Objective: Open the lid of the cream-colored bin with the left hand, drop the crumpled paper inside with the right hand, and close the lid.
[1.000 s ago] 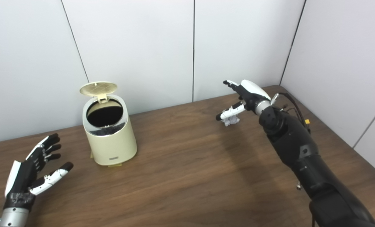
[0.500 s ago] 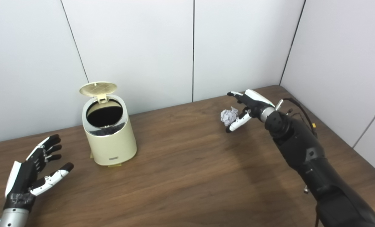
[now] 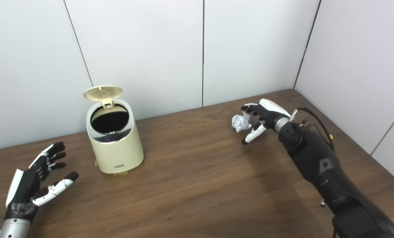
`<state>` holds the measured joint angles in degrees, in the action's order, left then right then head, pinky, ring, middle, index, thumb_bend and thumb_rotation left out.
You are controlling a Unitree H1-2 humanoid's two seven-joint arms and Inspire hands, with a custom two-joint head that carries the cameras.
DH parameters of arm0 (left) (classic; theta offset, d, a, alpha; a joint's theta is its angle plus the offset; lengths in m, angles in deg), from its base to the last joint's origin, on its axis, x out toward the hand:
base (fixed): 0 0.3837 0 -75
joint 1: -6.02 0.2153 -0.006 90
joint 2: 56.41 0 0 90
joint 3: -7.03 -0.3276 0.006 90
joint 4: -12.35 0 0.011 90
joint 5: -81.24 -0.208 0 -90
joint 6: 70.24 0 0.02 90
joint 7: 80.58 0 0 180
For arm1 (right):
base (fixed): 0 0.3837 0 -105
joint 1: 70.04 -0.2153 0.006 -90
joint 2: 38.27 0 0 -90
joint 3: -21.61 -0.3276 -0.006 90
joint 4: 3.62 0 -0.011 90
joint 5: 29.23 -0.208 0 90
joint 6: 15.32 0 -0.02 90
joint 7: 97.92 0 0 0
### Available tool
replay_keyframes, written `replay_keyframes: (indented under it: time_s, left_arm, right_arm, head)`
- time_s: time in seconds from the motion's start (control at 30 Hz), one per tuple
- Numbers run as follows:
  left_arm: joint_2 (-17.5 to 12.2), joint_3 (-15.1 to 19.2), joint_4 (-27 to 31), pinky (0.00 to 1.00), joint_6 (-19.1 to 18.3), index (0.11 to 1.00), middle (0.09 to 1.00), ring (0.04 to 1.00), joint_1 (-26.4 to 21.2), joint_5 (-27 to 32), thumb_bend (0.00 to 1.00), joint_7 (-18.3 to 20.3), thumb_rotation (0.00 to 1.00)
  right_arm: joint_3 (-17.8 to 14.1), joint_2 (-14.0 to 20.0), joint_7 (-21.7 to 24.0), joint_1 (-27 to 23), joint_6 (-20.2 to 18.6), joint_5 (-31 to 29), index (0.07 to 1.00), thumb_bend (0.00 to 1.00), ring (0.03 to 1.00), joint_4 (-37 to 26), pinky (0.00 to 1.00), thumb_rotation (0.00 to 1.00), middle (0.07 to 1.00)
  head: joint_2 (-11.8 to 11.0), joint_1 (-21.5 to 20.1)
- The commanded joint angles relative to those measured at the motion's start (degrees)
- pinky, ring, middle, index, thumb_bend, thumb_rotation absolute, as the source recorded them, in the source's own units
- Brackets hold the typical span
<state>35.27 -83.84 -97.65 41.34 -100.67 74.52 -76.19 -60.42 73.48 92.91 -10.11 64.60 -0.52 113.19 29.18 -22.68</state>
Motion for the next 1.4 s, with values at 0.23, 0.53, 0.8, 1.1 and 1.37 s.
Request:
replay_keyframes:
  time_s: [0.23,0.53,0.8,1.1,1.37]
  left_arm:
    - [0.06,-0.29,-0.97,0.77,1.04,0.909,0.878,0.85,2.6,-1.12,0.72,-0.98,0.31]
    - [0.27,-0.16,-0.87,0.77,1.22,0.917,0.881,0.846,2.73,-0.6,0.69,-0.8,0.28]
    - [0.16,-0.11,-0.65,0.77,1.09,0.918,0.881,0.847,2.84,-0.92,0.69,-0.93,0.28]
    - [0.22,-0.15,-1.01,0.75,1.48,0.913,0.88,0.842,2.84,-0.52,0.69,-0.73,0.27]
    - [0.01,-0.13,-0.77,0.75,1.43,0.918,0.883,0.842,2.88,-0.03,0.69,-0.23,0.28]
  right_arm:
    - [0.41,0.74,-3.67,-3.01,3.46,0.78,0.808,0.84,0.865,1.66,0.78,0.15,0.838]
    - [0.3,-0.01,-5.13,-2.8,5.98,0.36,0.794,0.86,0.825,2.13,0.76,0.17,0.816]
    - [0.14,-0.57,-8.08,-2.6,9.42,0.61,0.748,0.83,0.715,3.46,0.68,0.13,0.712]
    - [-0.6,-0.59,-10.0,-2.36,10.72,-0.05,0.524,0.57,0.613,4.6,0.62,0.1,0.608]
    - [-0.24,-0.02,-11.9,-1.97,9.12,2.54,0.476,0.52,0.561,3.49,0.56,0.03,0.53]
  head:
    - [0.31,0.33]
    - [0.43,0.54]
    - [0.76,0.57]
    - [1.01,0.64]
    - [1.35,0.72]
